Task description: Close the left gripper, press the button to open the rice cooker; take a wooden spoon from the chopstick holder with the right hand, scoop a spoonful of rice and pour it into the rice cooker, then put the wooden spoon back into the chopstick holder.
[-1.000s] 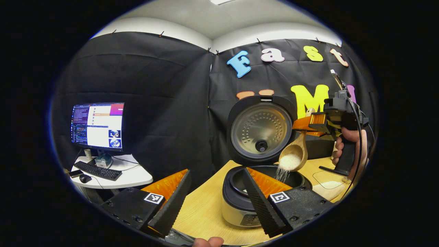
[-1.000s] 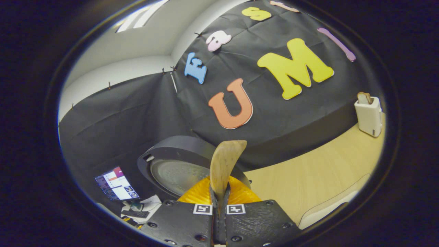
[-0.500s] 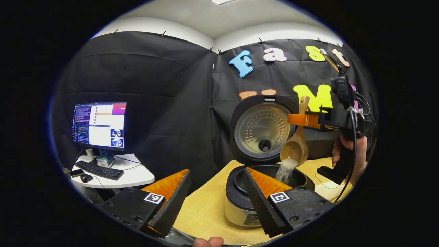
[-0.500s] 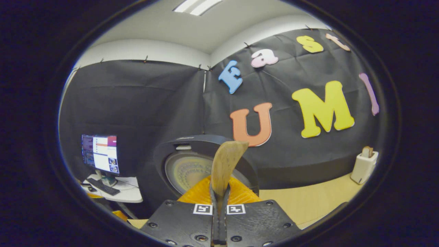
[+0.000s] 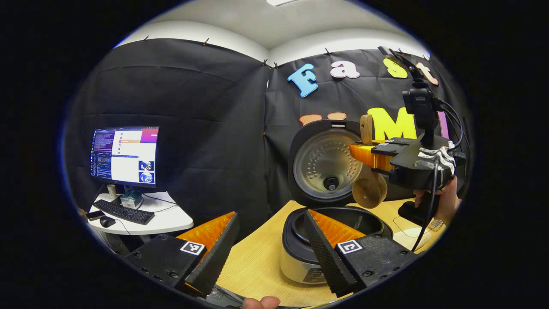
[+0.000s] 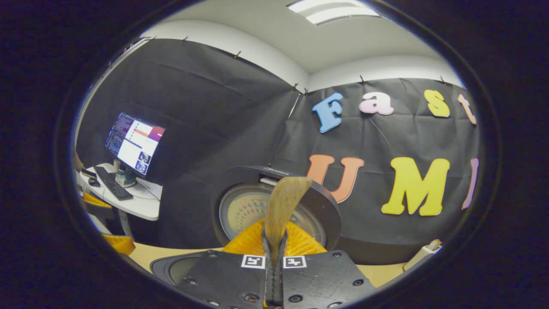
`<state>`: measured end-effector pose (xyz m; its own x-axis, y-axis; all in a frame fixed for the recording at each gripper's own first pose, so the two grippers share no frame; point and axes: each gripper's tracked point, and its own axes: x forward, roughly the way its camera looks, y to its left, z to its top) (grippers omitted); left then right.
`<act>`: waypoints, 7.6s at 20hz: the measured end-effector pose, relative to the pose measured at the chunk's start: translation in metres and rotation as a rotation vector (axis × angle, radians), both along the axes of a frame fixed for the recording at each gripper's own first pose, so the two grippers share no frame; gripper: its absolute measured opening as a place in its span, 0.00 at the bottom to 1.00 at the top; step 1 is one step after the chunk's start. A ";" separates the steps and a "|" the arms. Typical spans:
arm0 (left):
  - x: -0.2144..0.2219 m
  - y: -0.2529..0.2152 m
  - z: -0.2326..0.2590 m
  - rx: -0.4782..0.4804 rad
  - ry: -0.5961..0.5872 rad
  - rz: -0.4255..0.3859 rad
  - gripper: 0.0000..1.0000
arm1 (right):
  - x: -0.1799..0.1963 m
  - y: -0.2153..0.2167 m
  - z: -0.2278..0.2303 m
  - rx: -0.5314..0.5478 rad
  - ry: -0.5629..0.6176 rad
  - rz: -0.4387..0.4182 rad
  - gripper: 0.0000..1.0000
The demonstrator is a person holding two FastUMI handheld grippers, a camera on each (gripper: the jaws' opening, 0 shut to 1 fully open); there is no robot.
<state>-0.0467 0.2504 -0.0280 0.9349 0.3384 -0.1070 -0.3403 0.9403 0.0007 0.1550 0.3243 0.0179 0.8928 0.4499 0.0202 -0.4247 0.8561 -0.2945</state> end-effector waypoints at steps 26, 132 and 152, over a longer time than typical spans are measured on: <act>0.024 -0.104 0.027 0.008 -0.059 -0.183 0.96 | -0.017 -0.357 0.032 0.644 0.278 -0.335 0.00; 0.076 -0.101 0.009 -0.114 0.413 -0.204 0.98 | -0.212 -0.468 -0.032 0.363 0.012 -0.481 0.95; 0.060 -0.110 -0.041 0.001 0.194 -0.214 0.96 | -0.211 -0.435 -0.056 0.374 0.069 -0.421 0.95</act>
